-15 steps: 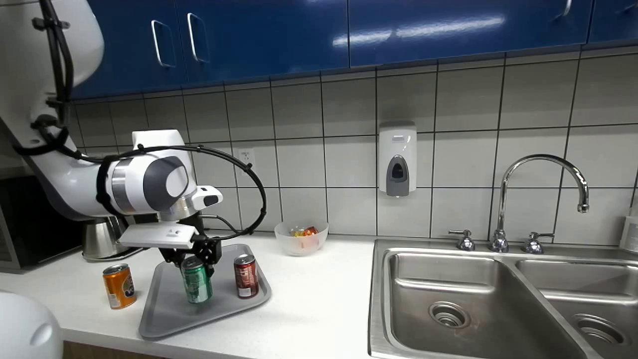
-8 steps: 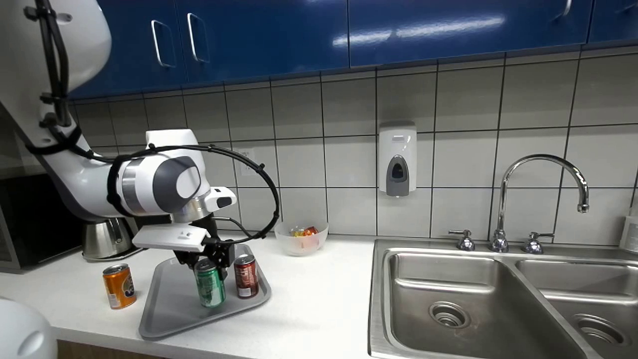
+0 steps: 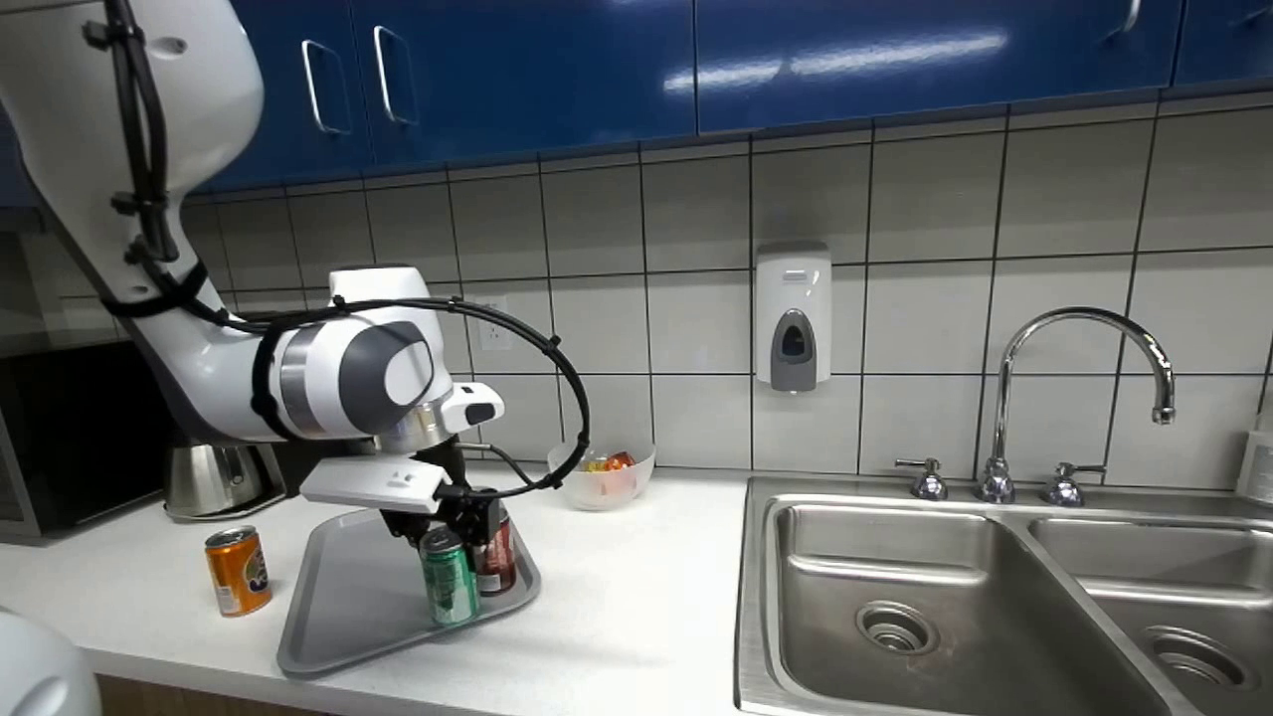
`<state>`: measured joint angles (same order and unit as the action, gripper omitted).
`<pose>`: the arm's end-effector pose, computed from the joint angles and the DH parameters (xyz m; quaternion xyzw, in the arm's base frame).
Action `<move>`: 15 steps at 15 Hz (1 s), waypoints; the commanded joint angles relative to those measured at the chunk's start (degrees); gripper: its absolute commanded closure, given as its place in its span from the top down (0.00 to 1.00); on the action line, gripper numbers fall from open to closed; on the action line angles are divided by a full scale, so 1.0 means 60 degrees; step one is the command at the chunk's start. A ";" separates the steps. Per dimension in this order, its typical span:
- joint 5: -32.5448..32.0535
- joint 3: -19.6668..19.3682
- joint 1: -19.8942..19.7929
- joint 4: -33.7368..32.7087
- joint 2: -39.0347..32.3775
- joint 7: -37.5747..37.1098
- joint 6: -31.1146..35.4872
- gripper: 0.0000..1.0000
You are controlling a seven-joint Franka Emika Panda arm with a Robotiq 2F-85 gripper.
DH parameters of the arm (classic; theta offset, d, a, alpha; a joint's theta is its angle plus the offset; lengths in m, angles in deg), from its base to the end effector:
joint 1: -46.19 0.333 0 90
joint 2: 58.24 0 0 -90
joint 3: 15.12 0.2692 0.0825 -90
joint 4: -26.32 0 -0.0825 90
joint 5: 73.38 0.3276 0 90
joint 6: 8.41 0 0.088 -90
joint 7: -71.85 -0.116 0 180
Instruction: Remove the cans from the grey tray.
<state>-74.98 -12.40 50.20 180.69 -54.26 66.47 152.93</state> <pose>0.4027 0.0486 0.2660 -0.9951 -0.0246 -0.0956 0.0027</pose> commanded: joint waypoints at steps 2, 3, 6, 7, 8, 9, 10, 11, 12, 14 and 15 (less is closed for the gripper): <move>-0.0352 -0.0270 -0.0403 -0.0380 -0.0419 0.0225 0.0044 0.38; -0.0397 -0.0325 -0.0447 -0.0427 -0.0496 0.0210 0.0040 0.38; -0.0490 -0.0473 -0.0551 -0.0562 -0.0700 0.0144 0.0041 0.38; -0.0531 -0.0514 -0.0567 -0.0613 -0.0722 0.0100 0.0036 0.38; -0.0595 -0.0549 -0.0592 -0.0638 -0.0756 0.0052 0.0033 0.38; -0.0661 -0.0586 -0.0614 -0.0645 -0.0750 0.0015 0.0011 0.38; -0.0765 -0.0626 -0.0628 -0.0647 -0.0729 -0.0031 -0.0007 0.38; -0.0852 -0.0658 -0.0643 -0.0634 -0.0702 -0.0065 -0.0026 0.38; -0.1015 -0.0696 -0.0668 -0.0588 -0.0635 -0.0154 -0.0062 0.38; -0.1252 -0.0774 -0.0720 -0.0460 -0.0478 -0.0198 -0.0152 0.38; -0.1436 -0.0818 -0.0755 -0.0404 -0.0416 -0.0289 -0.0161 0.38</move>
<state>-80.25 -16.99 46.90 177.70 -58.38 66.55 152.97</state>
